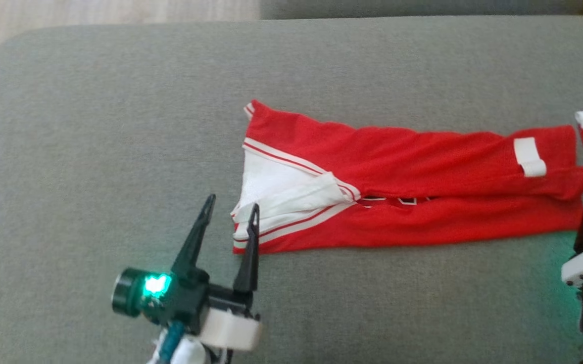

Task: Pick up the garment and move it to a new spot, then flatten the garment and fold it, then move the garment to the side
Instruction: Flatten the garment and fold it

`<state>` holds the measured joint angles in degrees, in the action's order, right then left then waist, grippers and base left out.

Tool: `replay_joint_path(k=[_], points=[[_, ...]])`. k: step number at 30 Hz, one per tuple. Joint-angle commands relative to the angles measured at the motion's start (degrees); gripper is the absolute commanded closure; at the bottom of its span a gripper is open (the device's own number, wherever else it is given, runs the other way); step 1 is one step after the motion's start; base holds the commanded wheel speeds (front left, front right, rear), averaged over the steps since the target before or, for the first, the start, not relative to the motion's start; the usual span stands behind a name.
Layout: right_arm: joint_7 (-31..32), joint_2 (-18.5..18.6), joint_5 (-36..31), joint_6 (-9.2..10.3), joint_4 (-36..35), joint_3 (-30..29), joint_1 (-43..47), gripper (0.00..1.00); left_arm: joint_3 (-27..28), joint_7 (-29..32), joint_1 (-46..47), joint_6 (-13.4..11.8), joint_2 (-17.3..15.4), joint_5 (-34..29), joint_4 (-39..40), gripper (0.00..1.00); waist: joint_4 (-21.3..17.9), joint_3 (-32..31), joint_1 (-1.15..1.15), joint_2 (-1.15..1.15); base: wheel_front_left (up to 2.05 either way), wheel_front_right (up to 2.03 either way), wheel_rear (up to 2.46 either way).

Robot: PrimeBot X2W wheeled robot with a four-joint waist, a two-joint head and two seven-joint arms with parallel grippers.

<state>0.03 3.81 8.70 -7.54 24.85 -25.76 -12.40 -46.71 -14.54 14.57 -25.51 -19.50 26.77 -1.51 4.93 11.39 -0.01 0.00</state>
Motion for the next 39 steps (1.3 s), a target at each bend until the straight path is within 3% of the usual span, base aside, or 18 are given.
replay_joint_path(k=[1, 8, 14, 15, 18, 19, 29, 34, 39], points=[[0.3, 0.1, 0.2, 0.05, -1.3, 0.2, -2.3, 0.0, 3.2, -0.4, -0.1, -0.6, 0.4, -2.5, 2.4, 0.0, 1.4, -0.5, 0.01, 0.0, 0.0, 0.0, 0.0], [2.7, 1.3, -1.7, 0.05, 4.4, -5.5, -6.0, 0.0, 6.1, -0.5, -5.2, -0.3, 4.4, -11.1, 4.3, 0.0, 5.3, -0.3, 0.01, 0.0, 0.0, 0.0, 0.0], [4.2, 1.6, -5.7, 0.05, 9.9, -9.8, -7.9, 0.0, 7.9, -0.5, -7.6, 0.9, 6.4, -14.2, 4.6, 0.0, 6.9, 0.2, 0.01, 0.0, 0.0, 0.0, 0.0], [4.8, 1.3, -6.7, 0.05, 11.8, -10.7, -8.7, 0.14, 8.6, -0.5, -8.2, 1.6, 7.0, -15.0, 4.4, 0.0, 7.1, 0.2, 0.01, 0.0, 0.0, 0.0, 0.0], [5.6, 0.8, -7.2, 0.05, 13.9, -10.5, -9.5, 0.85, 9.8, -0.5, -8.9, 2.6, 7.7, -15.9, 4.1, 0.0, 6.9, -0.1, 0.01, 0.0, 0.0, 0.0, 0.0], [5.5, 0.6, -7.1, 0.05, 14.4, -10.1, -9.7, 1.0, 10.1, -0.5, -9.1, 3.0, 7.9, -16.2, 4.0, 0.0, 6.7, -0.3, 0.01, 0.0, 0.0, 0.0, 0.0], [0.3, 2.5, -6.0, 0.05, 12.2, -7.4, -8.3, 1.0, 13.0, -0.5, -11.3, 5.7, 8.9, -18.4, 3.0, 0.0, 4.1, -3.2, 0.01, 0.0, 0.0, 0.0, 0.0], [0.7, 4.3, -3.8, 0.05, 7.0, -5.2, -6.9, 1.0, 13.9, -0.5, -12.4, 6.6, 9.4, -19.1, 2.7, 0.0, 3.3, -4.3, 0.01, 0.0, 0.0, 0.0, 0.0], [1.6, 3.5, -1.3, 0.05, -0.2, -1.0, -6.3, 1.0, 14.6, -0.5, -13.2, 7.7, 9.8, -19.5, 2.1, 0.0, 3.0, -5.2, 0.01, 0.0, 0.0, 0.0, 0.0]])
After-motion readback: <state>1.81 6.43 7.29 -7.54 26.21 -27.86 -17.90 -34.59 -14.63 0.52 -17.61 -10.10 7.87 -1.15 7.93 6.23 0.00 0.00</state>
